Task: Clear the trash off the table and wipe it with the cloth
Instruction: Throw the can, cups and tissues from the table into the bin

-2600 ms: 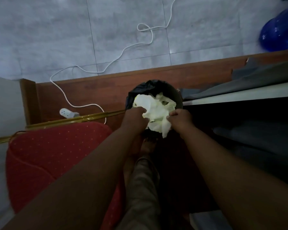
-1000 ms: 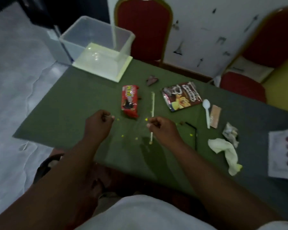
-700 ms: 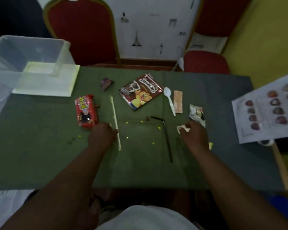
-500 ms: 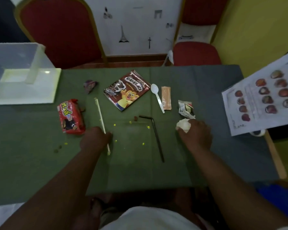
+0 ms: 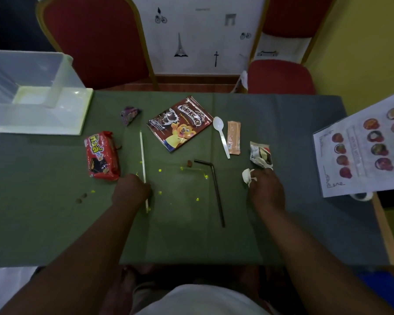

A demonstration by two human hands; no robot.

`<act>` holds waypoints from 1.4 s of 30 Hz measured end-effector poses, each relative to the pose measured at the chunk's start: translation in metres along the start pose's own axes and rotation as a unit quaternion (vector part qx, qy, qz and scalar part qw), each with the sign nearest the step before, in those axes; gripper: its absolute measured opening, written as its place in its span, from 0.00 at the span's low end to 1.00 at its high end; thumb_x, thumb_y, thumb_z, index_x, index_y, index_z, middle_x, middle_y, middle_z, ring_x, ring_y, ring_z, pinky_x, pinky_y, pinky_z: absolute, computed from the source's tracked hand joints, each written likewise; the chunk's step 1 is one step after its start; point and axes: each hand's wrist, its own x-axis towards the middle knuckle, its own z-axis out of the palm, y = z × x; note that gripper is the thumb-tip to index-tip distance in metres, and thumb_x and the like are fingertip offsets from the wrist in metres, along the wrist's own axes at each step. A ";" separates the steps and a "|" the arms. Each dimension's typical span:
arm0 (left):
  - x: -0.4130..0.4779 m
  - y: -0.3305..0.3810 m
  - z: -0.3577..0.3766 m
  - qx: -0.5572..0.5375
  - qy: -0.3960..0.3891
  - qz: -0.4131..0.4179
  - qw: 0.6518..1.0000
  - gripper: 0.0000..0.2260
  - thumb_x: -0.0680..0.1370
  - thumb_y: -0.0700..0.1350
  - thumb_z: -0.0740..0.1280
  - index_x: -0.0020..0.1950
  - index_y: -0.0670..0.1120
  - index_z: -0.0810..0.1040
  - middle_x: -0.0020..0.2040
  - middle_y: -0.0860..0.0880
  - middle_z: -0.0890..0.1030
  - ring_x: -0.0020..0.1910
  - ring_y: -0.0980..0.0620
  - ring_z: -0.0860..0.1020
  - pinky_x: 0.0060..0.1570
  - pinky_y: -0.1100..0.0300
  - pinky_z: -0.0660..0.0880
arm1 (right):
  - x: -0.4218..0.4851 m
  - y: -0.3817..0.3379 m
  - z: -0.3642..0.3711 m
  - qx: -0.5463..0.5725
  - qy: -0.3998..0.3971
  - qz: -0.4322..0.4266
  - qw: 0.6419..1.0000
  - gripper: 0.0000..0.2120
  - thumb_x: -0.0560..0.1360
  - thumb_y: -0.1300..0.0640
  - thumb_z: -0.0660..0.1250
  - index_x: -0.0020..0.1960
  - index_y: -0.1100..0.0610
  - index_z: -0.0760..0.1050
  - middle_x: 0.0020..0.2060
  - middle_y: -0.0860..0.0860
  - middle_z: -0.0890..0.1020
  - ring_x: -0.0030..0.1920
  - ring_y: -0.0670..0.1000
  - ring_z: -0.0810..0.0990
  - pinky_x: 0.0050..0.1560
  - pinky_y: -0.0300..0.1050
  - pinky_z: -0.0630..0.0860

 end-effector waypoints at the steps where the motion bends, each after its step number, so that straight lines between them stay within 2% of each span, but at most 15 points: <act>1: -0.001 0.000 0.000 -0.006 0.001 -0.002 1.000 0.12 0.69 0.52 0.71 0.40 0.42 0.79 0.38 0.42 0.80 0.38 0.43 0.80 0.44 0.51 0.81 | 0.001 -0.004 -0.001 0.015 0.004 -0.016 1.000 0.11 0.74 0.60 0.61 0.53 0.52 0.79 0.57 0.53 0.77 0.56 0.56 0.76 0.47 0.41 0.66; 5: -0.006 -0.007 -0.009 -0.040 0.029 0.007 0.999 0.11 0.69 0.50 0.70 0.39 0.42 0.80 0.37 0.43 0.80 0.39 0.43 0.81 0.44 0.52 0.80 | 0.004 -0.028 -0.005 0.058 0.046 -0.108 0.991 0.10 0.72 0.63 0.64 0.49 0.55 0.81 0.51 0.55 0.79 0.53 0.58 0.77 0.46 0.40 0.66; 7: -0.011 -0.012 -0.019 -0.055 0.055 0.017 0.997 0.10 0.71 0.49 0.69 0.40 0.41 0.81 0.36 0.43 0.79 0.40 0.42 0.81 0.42 0.56 0.77 | 0.003 -0.048 -0.007 0.067 0.043 -0.135 0.988 0.10 0.72 0.65 0.65 0.51 0.58 0.81 0.49 0.56 0.79 0.50 0.56 0.78 0.44 0.40 0.65; 10: -0.021 -0.024 -0.039 -0.067 0.111 0.023 0.991 0.09 0.71 0.47 0.68 0.41 0.42 0.82 0.37 0.42 0.79 0.42 0.41 0.80 0.39 0.58 0.71 | 0.001 -0.084 -0.005 0.067 0.044 -0.209 0.975 0.10 0.72 0.67 0.66 0.52 0.60 0.81 0.48 0.58 0.80 0.50 0.58 0.79 0.47 0.41 0.67; 15: -0.041 -0.073 -0.078 -0.095 0.190 -0.005 0.977 0.09 0.71 0.48 0.67 0.41 0.44 0.83 0.42 0.41 0.83 0.45 0.41 0.81 0.41 0.58 0.71 | -0.027 -0.171 0.016 0.085 0.008 -0.331 0.940 0.09 0.68 0.68 0.68 0.46 0.60 0.81 0.42 0.58 0.82 0.44 0.59 0.79 0.44 0.44 0.67; 19: -0.058 -0.142 -0.104 -0.148 0.240 -0.066 0.957 0.07 0.70 0.48 0.67 0.41 0.46 0.83 0.41 0.44 0.84 0.45 0.43 0.81 0.42 0.59 0.71 | -0.071 -0.252 0.054 0.124 -0.073 -0.372 0.917 0.07 0.67 0.64 0.68 0.44 0.57 0.79 0.39 0.54 0.83 0.41 0.55 0.80 0.41 0.46 0.74; 24: -0.086 -0.254 -0.126 -0.212 0.294 -0.158 0.918 0.05 0.70 0.48 0.66 0.34 0.52 0.76 0.40 0.47 0.84 0.44 0.45 0.81 0.42 0.59 0.70 | -0.158 -0.343 0.114 0.141 -0.168 -0.442 0.870 0.06 0.69 0.66 0.68 0.42 0.57 0.78 0.33 0.48 0.79 0.34 0.49 0.75 0.34 0.37 0.64; 27: -0.104 -0.323 -0.123 -0.226 0.315 -0.214 0.897 0.09 0.70 0.50 0.62 0.35 0.48 0.79 0.40 0.47 0.84 0.45 0.44 0.80 0.42 0.58 0.70 | -0.214 -0.382 0.156 0.106 -0.230 -0.502 0.827 0.04 0.69 0.64 0.68 0.39 0.57 0.77 0.32 0.47 0.76 0.34 0.48 0.74 0.33 0.34 0.63; 29: -0.117 -0.368 -0.114 -0.248 0.317 -0.253 0.880 0.11 0.70 0.50 0.62 0.38 0.46 0.82 0.40 0.47 0.84 0.46 0.43 0.80 0.43 0.57 0.70 | -0.253 -0.400 0.186 0.096 -0.263 -0.533 0.799 0.04 0.67 0.65 0.70 0.38 0.57 0.77 0.32 0.48 0.77 0.34 0.47 0.74 0.35 0.36 0.64; 31: -0.131 -0.418 -0.097 -0.272 0.318 -0.315 0.852 0.08 0.71 0.48 0.65 0.37 0.46 0.81 0.39 0.47 0.83 0.45 0.43 0.80 0.42 0.57 0.70 | -0.298 -0.416 0.225 0.078 -0.302 -0.567 0.763 0.05 0.66 0.64 0.71 0.39 0.56 0.79 0.34 0.49 0.80 0.36 0.47 0.75 0.38 0.38 0.67; 33: -0.144 -0.456 -0.077 -0.293 0.311 -0.368 0.826 0.09 0.72 0.47 0.66 0.32 0.48 0.76 0.35 0.48 0.80 0.43 0.43 0.80 0.39 0.58 0.67 | -0.334 -0.423 0.261 0.053 -0.352 -0.576 0.736 0.05 0.67 0.64 0.72 0.42 0.57 0.81 0.38 0.50 0.83 0.38 0.48 0.77 0.41 0.36 0.68; 35: -0.153 -0.487 -0.055 -0.311 0.288 -0.400 0.813 0.13 0.71 0.45 0.66 0.27 0.49 0.69 0.29 0.48 0.75 0.40 0.42 0.79 0.37 0.58 0.65 | -0.364 -0.426 0.297 0.026 -0.409 -0.562 0.718 0.06 0.68 0.65 0.71 0.45 0.58 0.82 0.43 0.51 0.83 0.41 0.48 0.78 0.42 0.33 0.68; 38: -0.152 -0.513 -0.020 -0.342 0.223 -0.431 0.805 0.14 0.70 0.43 0.66 0.25 0.49 0.69 0.25 0.52 0.71 0.37 0.43 0.79 0.32 0.59 0.62 | -0.389 -0.421 0.352 -0.030 -0.456 -0.524 0.719 0.09 0.70 0.66 0.69 0.49 0.60 0.82 0.48 0.53 0.84 0.45 0.47 0.79 0.45 0.31 0.67; 40: -0.141 -0.531 0.013 -0.369 0.180 -0.447 0.795 0.09 0.71 0.43 0.67 0.30 0.50 0.77 0.30 0.51 0.78 0.40 0.47 0.82 0.33 0.62 0.65 | -0.397 -0.414 0.403 -0.088 -0.473 -0.485 0.730 0.10 0.71 0.65 0.68 0.51 0.59 0.82 0.50 0.54 0.84 0.50 0.51 0.81 0.48 0.35 0.70; 42: -0.122 -0.550 0.055 -0.386 0.139 -0.462 0.786 0.05 0.71 0.44 0.67 0.38 0.49 0.83 0.40 0.48 0.84 0.44 0.48 0.83 0.39 0.65 0.68 | -0.397 -0.403 0.460 -0.152 -0.481 -0.448 0.738 0.11 0.73 0.64 0.67 0.53 0.58 0.81 0.51 0.54 0.83 0.53 0.54 0.80 0.48 0.37 0.70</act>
